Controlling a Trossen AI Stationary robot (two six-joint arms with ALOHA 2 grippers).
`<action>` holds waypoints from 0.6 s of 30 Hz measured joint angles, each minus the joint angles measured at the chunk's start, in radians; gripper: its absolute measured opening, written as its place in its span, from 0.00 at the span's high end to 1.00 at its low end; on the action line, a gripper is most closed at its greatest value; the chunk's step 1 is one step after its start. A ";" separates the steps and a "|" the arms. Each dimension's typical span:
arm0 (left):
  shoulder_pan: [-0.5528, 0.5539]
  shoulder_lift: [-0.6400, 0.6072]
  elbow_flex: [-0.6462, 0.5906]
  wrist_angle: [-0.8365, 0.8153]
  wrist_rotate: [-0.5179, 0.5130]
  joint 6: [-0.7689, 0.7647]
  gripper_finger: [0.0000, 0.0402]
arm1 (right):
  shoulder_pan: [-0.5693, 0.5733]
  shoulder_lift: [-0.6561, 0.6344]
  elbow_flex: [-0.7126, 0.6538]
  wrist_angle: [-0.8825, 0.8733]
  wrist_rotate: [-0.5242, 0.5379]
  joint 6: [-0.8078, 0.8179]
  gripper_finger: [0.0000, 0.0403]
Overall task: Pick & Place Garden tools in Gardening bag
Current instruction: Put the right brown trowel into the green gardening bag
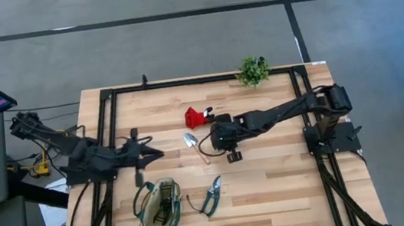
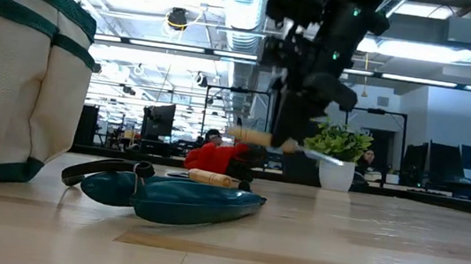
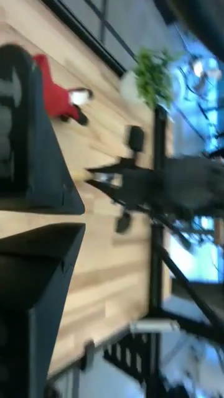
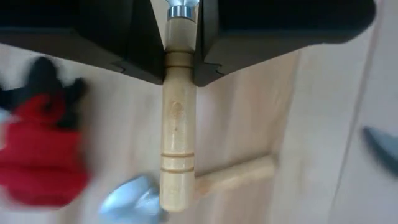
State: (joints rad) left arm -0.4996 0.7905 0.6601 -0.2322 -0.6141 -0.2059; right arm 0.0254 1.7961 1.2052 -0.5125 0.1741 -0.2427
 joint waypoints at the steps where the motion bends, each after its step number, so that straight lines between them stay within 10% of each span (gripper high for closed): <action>1: 0.017 0.015 0.000 -0.009 0.001 -0.015 0.91 | 0.000 -0.008 0.002 0.009 0.022 0.000 0.87; 12: 0.213 0.182 -0.001 0.019 0.029 -0.177 0.60 | 0.056 -0.096 0.000 0.085 0.347 0.004 0.87; 18: 0.326 0.221 -0.001 0.147 0.280 -0.168 0.51 | 0.099 -0.066 0.002 0.179 0.501 0.014 0.87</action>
State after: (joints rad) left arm -0.1734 1.0113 0.6594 -0.0852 -0.3337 -0.3739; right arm 0.1243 1.7301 1.2075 -0.3332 0.6751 -0.2282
